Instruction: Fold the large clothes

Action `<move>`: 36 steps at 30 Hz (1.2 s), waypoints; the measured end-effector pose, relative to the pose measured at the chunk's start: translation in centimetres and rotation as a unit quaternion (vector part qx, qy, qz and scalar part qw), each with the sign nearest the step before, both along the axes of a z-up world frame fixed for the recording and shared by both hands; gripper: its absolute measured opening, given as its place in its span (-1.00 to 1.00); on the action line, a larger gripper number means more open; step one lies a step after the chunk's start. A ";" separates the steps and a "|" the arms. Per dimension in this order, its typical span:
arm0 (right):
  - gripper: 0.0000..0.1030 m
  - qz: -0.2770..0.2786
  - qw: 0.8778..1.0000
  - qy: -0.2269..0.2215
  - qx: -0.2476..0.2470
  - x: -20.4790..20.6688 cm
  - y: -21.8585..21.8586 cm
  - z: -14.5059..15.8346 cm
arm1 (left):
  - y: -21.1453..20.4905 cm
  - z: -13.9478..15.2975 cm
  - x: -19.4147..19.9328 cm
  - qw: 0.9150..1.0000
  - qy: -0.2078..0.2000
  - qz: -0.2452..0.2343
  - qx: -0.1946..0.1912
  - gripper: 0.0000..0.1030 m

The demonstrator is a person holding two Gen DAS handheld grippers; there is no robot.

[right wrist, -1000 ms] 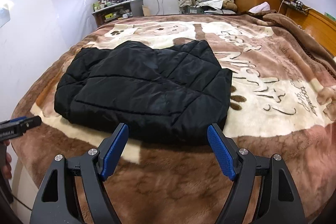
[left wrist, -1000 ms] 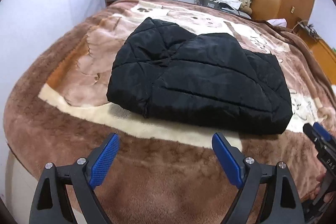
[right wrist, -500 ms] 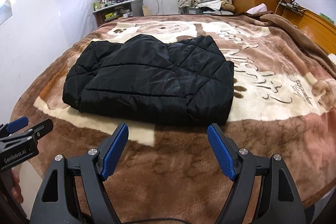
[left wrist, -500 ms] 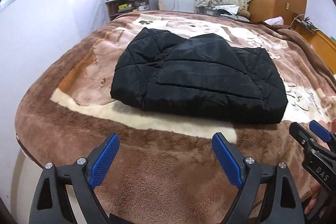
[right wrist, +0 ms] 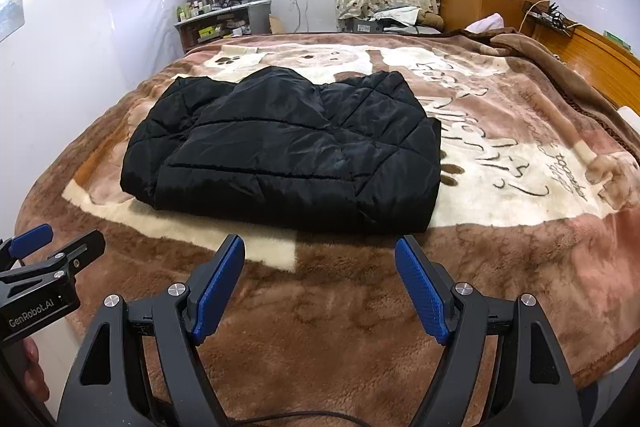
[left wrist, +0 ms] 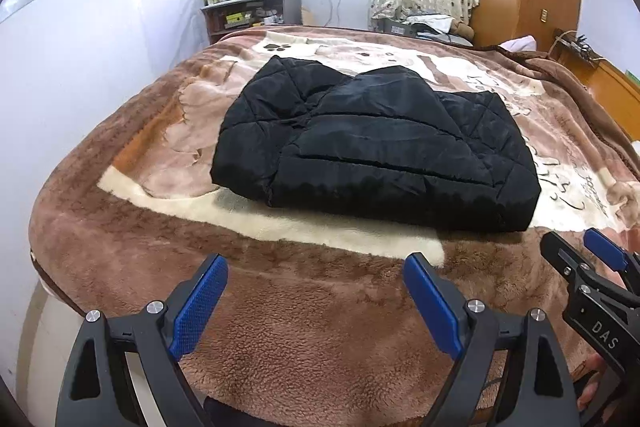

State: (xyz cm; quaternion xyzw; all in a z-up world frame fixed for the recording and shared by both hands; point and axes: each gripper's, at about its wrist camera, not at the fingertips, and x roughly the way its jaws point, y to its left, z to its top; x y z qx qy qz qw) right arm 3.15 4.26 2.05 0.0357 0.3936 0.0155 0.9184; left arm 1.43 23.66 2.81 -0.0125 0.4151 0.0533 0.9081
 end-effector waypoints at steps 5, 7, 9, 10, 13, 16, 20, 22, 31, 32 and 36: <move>0.51 0.001 1.000 0.001 -0.001 0.0 0.0 -0.1 | -0.7 0.0 -0.2 1.000 -0.001 0.001 0.018 0.75; 0.51 0.001 1.000 0.001 0.000 0.0 -0.1 -0.1 | -0.8 0.0 -0.3 1.000 -0.004 -0.001 0.017 0.75; 0.51 0.001 1.000 0.002 0.001 -0.1 -0.1 -0.1 | -0.9 0.0 -0.3 1.000 -0.003 -0.003 0.013 0.75; 0.51 0.001 1.000 0.002 0.001 -0.1 -0.1 -0.1 | -1.0 0.0 -0.3 1.000 -0.002 -0.003 0.012 0.75; 0.51 0.000 1.000 0.003 0.001 -0.2 0.1 -0.2 | -1.0 -0.1 -0.3 1.000 -0.001 -0.004 0.010 0.75; 0.51 0.000 1.000 0.003 0.001 -0.2 0.1 -0.2 | -0.9 -0.1 -0.3 1.000 0.000 -0.001 0.006 0.75; 0.51 0.000 1.000 0.004 0.001 -0.2 0.1 -0.2 | -0.8 -0.2 -0.3 1.000 -0.001 -0.001 0.002 0.75; 0.51 0.000 1.000 0.004 0.002 -0.3 0.1 -0.2 | -0.9 -0.2 -0.4 1.000 -0.001 -0.002 0.003 0.75; 0.51 0.000 1.000 0.005 0.002 -0.2 0.3 -0.2 | -0.9 -0.2 -0.4 1.000 -0.001 -0.001 -0.003 0.75; 0.51 0.000 1.000 0.005 0.002 -0.2 0.3 -0.2 | -0.9 -0.2 -0.4 1.000 -0.001 -0.001 -0.003 0.75; 0.51 0.001 1.000 0.005 0.002 -0.3 0.3 -0.2 | -0.9 -0.2 -0.4 1.000 -0.001 0.000 -0.004 0.75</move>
